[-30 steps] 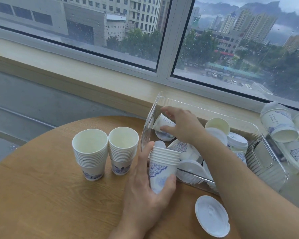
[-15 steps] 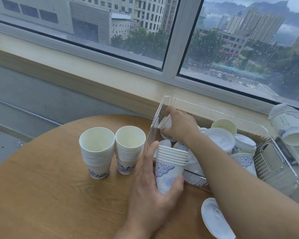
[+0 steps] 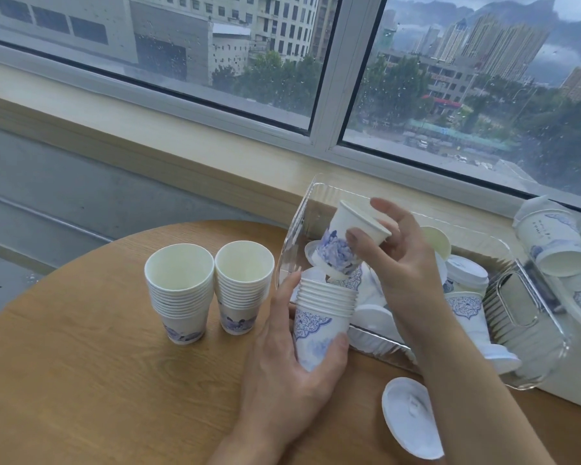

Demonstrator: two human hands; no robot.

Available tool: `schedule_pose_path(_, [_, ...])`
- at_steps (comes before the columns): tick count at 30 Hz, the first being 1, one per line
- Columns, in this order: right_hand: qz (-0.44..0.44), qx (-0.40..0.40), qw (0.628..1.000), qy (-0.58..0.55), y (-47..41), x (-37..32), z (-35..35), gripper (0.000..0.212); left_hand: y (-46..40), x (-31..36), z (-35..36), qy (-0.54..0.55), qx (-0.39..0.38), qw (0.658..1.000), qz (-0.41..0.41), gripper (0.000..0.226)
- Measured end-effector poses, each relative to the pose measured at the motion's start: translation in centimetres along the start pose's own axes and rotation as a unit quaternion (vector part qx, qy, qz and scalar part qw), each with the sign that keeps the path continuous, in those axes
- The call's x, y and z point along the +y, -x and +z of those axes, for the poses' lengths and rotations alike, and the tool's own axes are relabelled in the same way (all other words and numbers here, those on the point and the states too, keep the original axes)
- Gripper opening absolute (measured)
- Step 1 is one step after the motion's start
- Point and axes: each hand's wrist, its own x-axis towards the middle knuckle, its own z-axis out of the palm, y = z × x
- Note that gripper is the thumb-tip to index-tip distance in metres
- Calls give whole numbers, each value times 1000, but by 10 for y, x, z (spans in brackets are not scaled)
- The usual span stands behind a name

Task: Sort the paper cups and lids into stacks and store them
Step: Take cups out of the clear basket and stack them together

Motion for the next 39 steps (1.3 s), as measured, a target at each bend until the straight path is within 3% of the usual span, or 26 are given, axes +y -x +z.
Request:
schedule_pose_path(8, [44, -11, 999, -15, 23, 8, -19, 64, 2, 1, 2, -7, -26, 999, 17, 82])
schedule_pose_path(12, [69, -56, 996, 7, 25, 6, -25, 70, 3, -3, 4, -6, -35, 999, 19, 84])
schedule_pose_path(16, [76, -108, 991, 27, 27, 2, -31, 54, 4, -4, 4, -7, -48, 998, 27, 86])
schedule_pose_path(35, [97, -205, 969, 103, 33, -7, -37, 35, 6, -1, 2, 21, -35, 998, 49, 90])
schedule_pose_path(39, [108, -208, 967, 102, 33, -6, -36, 43, 5, 0, 2, 21, -33, 998, 55, 91])
